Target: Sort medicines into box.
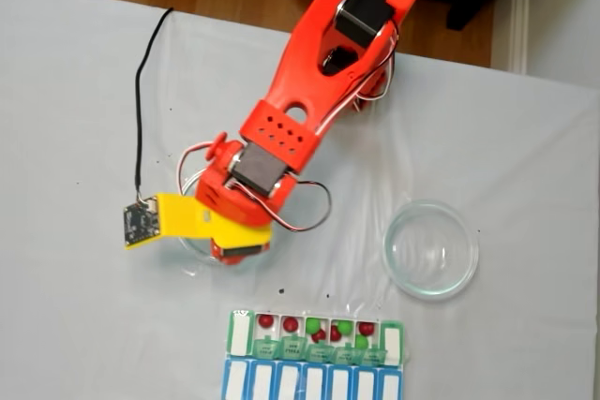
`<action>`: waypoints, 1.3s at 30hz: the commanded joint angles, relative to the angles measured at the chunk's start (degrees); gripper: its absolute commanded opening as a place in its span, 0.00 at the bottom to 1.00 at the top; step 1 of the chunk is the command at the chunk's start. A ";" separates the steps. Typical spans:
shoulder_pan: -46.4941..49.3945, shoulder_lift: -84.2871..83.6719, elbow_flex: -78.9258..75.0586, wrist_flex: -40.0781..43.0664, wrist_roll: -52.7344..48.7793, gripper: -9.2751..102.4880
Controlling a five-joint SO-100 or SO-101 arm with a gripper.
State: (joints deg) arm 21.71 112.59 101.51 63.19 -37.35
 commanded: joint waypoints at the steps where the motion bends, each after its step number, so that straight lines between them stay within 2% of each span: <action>1: -3.34 4.13 -7.47 1.58 3.52 0.09; 12: -10.63 -1.58 -13.45 3.60 12.39 0.09; 39: -18.54 -21.88 -30.59 5.80 20.65 0.09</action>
State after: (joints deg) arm 4.48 89.12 77.87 68.82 -16.96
